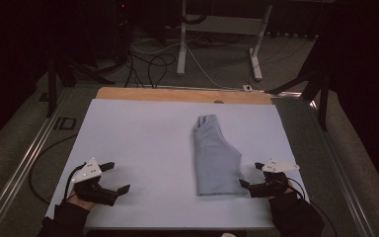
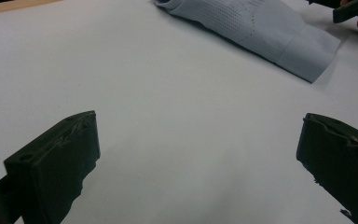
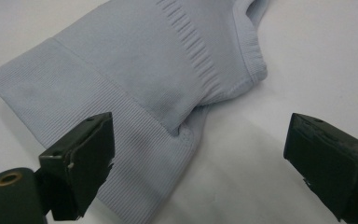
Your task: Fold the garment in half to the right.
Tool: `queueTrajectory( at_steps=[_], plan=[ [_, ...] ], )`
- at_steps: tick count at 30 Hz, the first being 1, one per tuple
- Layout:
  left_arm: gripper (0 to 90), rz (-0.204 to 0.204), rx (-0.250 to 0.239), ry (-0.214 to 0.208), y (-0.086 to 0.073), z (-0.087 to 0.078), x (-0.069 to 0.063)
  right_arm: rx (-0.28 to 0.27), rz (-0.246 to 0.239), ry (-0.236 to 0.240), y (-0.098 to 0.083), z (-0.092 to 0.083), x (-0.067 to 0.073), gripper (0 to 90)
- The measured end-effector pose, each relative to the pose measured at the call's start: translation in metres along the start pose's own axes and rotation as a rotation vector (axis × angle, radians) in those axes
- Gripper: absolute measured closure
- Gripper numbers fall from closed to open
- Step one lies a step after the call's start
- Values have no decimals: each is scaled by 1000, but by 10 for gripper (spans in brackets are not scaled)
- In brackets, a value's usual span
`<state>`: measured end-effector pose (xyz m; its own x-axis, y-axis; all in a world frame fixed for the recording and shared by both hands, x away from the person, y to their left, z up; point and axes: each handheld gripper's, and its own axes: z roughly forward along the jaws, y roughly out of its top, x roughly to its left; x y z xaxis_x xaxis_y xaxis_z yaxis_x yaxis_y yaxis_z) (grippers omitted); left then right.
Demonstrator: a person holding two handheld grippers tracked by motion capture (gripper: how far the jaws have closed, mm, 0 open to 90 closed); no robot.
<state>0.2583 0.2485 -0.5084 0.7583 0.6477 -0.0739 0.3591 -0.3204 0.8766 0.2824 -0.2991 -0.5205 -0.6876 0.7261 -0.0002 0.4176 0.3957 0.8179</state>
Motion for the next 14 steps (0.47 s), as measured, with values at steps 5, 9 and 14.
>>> queueTrajectory(
  at_steps=[5,9,14],
  plan=[
    [3,13,6,0,0,2,-2,-20,28,19,0,1,-3,87],
    [3,21,3,7,1,1,-3,-19,32,22,1,2,-4,87],
    [3,16,-4,14,0,1,-2,-21,26,21,1,3,-3,87]
  ],
)
